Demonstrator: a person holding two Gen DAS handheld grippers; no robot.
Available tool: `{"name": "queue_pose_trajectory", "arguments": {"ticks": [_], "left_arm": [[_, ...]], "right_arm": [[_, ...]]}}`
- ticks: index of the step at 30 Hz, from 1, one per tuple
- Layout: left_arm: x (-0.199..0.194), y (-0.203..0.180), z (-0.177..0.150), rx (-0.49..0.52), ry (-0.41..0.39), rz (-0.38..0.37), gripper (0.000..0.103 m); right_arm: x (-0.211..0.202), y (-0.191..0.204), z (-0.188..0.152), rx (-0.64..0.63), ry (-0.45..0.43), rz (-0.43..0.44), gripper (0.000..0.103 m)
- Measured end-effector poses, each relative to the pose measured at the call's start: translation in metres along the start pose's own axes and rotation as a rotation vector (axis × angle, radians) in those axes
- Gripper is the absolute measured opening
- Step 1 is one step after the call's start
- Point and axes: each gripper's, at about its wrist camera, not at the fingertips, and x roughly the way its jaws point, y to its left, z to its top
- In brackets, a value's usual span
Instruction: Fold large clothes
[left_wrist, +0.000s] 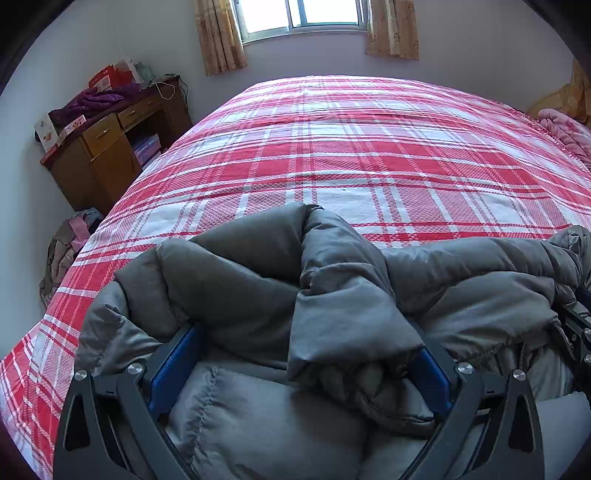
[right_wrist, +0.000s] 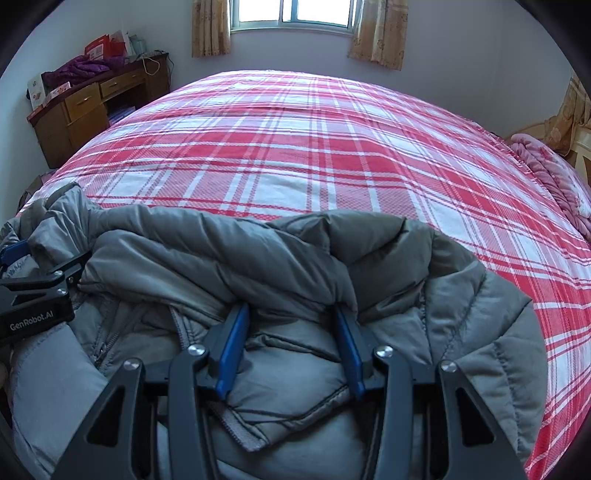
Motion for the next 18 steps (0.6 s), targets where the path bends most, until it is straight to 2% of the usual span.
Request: {"name": "queue_pose_trajectory", "arguments": {"ticks": [13, 16, 18], "left_arm": [[0.001, -0.006, 0.004, 0.016, 0.006, 0.021, 0.102], [-0.008, 0.008, 0.015, -0.030, 0.064, -0.014, 0.102], [-0.042, 0.030, 0.018, -0.109, 0.025, -0.093, 0.102]], "right_arm": [[0.002, 0.001, 0.002, -0.008, 0.009, -0.005, 0.050], [0.000, -0.003, 0.006, -0.008, 0.025, 0.025, 0.052], [-0.009, -0.018, 0.008, 0.025, 0.046, 0.079, 0.063]]}}
